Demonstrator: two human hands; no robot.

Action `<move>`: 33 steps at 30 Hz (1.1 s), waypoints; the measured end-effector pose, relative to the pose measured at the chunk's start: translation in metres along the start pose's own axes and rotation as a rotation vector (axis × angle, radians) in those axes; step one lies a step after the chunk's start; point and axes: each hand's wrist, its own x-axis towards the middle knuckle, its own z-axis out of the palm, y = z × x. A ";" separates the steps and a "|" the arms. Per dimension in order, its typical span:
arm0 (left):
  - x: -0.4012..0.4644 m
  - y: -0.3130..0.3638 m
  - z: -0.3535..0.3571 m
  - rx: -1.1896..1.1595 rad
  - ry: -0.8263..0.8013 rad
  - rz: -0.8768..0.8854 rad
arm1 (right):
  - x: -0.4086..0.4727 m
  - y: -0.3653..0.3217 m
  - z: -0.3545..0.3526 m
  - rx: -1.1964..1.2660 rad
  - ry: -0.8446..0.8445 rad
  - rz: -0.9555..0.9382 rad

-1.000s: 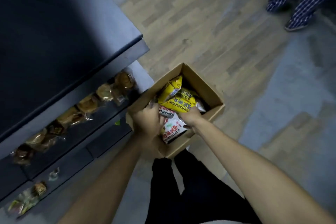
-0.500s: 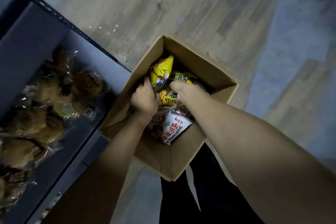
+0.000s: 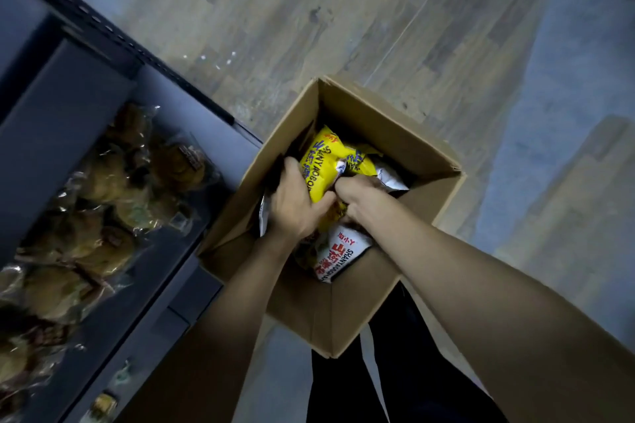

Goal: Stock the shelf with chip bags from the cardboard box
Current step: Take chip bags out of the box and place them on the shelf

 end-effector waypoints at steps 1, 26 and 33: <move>-0.008 0.000 -0.001 -0.020 0.024 0.055 | -0.033 -0.005 -0.006 -0.034 0.016 -0.044; -0.024 -0.023 0.093 0.836 0.014 -0.188 | -0.104 -0.013 -0.031 -1.346 0.234 -0.621; -0.025 -0.016 0.081 0.935 -0.005 -0.236 | -0.117 -0.013 -0.035 -1.345 0.267 -0.681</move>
